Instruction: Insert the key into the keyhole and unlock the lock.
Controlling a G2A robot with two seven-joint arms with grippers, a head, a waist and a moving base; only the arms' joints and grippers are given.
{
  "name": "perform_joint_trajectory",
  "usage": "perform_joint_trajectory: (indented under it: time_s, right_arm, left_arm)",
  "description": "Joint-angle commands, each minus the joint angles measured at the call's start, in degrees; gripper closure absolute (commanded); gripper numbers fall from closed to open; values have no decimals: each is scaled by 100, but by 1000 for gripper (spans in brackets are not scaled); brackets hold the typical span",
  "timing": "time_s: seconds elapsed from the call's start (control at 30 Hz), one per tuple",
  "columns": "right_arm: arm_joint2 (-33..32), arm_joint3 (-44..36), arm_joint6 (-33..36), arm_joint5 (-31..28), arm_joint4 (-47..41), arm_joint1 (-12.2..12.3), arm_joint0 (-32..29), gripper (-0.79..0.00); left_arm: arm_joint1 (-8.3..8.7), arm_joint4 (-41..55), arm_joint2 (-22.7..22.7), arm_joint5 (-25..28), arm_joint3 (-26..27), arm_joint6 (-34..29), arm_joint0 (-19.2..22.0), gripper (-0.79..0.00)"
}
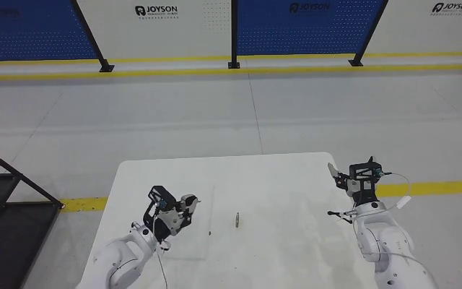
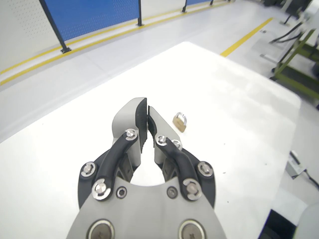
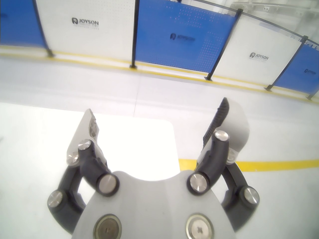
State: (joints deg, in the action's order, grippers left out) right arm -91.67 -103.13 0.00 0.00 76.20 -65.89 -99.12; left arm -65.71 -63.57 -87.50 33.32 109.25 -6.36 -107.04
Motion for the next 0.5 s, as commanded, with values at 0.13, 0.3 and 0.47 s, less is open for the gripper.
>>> perform_joint_trajectory:
  time_s: [0.13, 0.3, 0.47]
  right_arm:
    - [335, -385, 251, 141, 220, -40, -199, -785]
    - [1226, -704, 323, 216, 1094, -95, -676, -785]
    - [2258, -510, 250, 159, 1642, -176, -891, -785]
  left_arm:
    - [83, 1193, -426, 1157, -646, 39, 587, 0]
    - [92, 1239, -459, 1217, -713, 28, 654, 0]
    - [92, 1239, -459, 1217, -713, 28, 654, 0]
